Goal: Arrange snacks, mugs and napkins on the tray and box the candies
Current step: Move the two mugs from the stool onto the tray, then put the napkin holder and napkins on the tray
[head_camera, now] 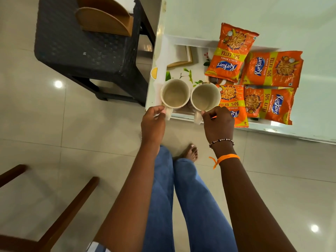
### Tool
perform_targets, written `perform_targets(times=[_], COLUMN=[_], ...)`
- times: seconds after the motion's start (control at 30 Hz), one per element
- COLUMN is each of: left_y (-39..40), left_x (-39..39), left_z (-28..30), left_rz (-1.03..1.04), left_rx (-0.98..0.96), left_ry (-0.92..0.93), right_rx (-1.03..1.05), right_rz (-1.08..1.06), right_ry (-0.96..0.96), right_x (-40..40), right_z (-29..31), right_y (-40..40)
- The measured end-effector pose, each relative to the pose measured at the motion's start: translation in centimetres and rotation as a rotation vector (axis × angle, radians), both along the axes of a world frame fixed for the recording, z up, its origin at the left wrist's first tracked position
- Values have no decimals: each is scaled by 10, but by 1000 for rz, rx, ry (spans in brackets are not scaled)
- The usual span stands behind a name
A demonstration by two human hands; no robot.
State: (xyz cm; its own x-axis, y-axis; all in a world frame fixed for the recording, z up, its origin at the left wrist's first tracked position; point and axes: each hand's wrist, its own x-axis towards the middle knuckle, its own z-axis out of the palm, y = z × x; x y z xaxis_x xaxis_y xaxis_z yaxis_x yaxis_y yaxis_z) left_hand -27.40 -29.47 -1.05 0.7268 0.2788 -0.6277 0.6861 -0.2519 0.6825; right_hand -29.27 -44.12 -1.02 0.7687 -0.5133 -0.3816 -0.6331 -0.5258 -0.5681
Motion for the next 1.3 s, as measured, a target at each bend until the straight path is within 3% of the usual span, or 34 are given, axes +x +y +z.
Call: perform_targets(times=[0.23,0.43,0.6,0.83,1.13,1.3], left_y=[33,82,131,182,179,155], left_x=[42,101,155,216,236,216], left_z=[14,17,14,3,-8,0], left_rz=[176,235,241,223,236,370], left_rx=[-127,-181,-168,-99,-99,-179], left_ry=[-51,-88,-69,-56,-18,-40], right_rx=[163,158,116,-120,-107,-36], right_rz=[220,382,471,569,600,584], right_ry=[-98,-190,-259,-224,-257,-271], right_x=[60,143,220,294,300,268], right_z=[21,26,22,0,-11,1], right_y=[48,109,158,195,189,158])
